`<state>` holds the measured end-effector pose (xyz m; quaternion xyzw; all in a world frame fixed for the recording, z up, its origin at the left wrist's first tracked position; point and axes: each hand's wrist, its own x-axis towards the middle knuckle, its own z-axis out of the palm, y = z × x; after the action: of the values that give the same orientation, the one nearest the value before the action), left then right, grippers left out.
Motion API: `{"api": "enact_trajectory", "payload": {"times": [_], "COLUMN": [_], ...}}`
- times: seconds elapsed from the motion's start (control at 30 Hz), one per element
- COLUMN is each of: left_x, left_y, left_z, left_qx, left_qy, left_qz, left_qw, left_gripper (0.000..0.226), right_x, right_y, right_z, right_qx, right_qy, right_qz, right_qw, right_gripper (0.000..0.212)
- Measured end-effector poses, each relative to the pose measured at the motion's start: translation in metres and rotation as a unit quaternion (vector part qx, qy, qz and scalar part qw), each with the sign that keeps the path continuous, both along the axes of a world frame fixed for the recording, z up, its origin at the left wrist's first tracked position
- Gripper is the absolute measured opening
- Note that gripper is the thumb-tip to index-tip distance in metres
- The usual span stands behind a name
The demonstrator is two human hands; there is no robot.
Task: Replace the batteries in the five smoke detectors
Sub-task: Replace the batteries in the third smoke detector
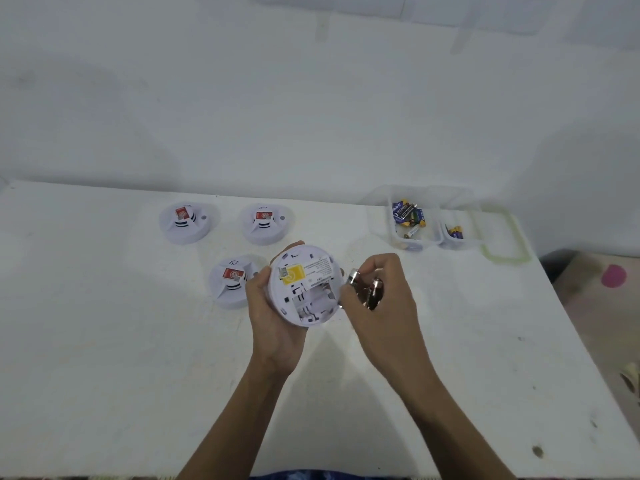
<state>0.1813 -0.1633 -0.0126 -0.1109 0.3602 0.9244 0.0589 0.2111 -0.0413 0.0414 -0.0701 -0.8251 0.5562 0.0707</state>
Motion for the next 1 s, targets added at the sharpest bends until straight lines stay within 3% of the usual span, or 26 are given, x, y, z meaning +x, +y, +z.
{"api": "enact_trajectory", "payload": {"times": [0.17, 0.47, 0.8, 1.0], "left_x": [-0.001, -0.01, -0.02, -0.024], "left_y": [0.015, 0.071, 0.138, 0.167], "left_z": [0.0, 0.009, 0.01, 0.012], "left_qx": [0.037, 0.099, 0.091, 0.067], "left_qy": [0.005, -0.001, -0.018, -0.016], "left_qz": [-0.037, -0.078, -0.071, -0.047], "left_qw": [0.999, 0.992, 0.993, 0.997], "left_gripper": [0.065, 0.055, 0.052, 0.052], "right_x": [-0.028, -0.095, -0.178, -0.215], "right_y": [0.059, 0.183, 0.262, 0.272], "right_z": [-0.001, -0.006, -0.034, -0.055], "right_qx": [0.055, 0.085, 0.119, 0.203], "right_qy": [-0.043, -0.124, -0.158, -0.189], "right_qz": [-0.023, -0.031, -0.025, 0.024], "right_qw": [0.997, 0.988, 0.98, 0.96], "right_gripper": [0.021, 0.017, 0.023, 0.022]}}
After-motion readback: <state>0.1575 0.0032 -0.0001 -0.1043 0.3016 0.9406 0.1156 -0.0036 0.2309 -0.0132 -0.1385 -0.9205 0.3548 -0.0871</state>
